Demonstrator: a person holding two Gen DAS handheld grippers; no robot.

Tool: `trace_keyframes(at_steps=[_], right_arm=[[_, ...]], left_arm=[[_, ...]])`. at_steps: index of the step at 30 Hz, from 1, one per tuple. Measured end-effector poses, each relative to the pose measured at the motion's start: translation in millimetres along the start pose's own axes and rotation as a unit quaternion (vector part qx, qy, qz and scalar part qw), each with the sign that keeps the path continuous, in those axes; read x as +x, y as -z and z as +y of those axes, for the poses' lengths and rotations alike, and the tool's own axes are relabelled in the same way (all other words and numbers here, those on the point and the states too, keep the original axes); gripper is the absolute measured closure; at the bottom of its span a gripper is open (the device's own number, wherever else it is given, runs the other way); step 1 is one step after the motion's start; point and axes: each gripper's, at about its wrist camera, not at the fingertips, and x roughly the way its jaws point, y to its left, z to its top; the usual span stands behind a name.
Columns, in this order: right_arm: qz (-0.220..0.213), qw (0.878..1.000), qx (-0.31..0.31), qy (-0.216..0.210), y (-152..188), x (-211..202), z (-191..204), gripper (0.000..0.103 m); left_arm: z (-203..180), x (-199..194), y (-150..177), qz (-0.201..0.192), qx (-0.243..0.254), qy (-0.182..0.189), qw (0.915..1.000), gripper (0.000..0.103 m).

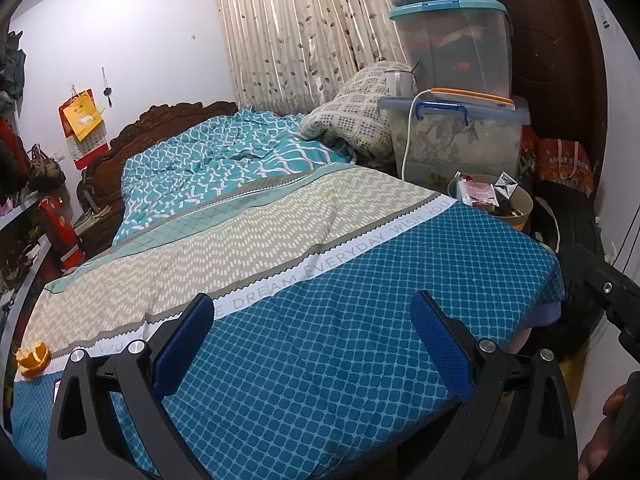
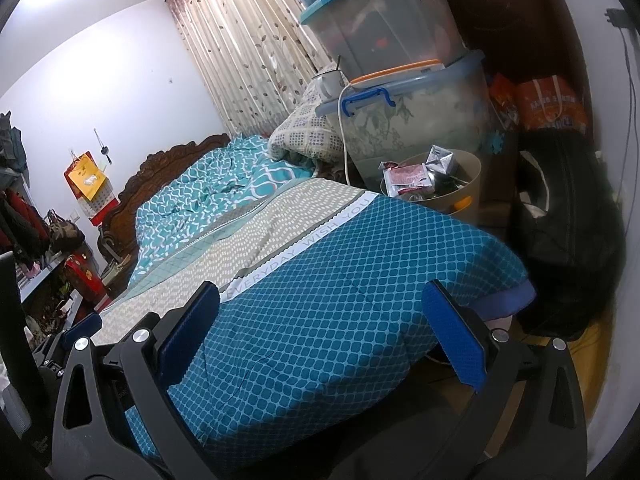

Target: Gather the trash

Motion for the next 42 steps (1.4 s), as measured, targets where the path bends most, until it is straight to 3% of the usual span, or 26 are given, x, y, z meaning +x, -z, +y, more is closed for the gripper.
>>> trace_keyframes(at_steps=[42], right_arm=[[-0.017, 1.000, -0.019, -0.018, 2, -10, 15, 0.003]], left_arm=[[7, 14, -8, 0.010, -0.014, 0.017, 0.9997, 0.009]])
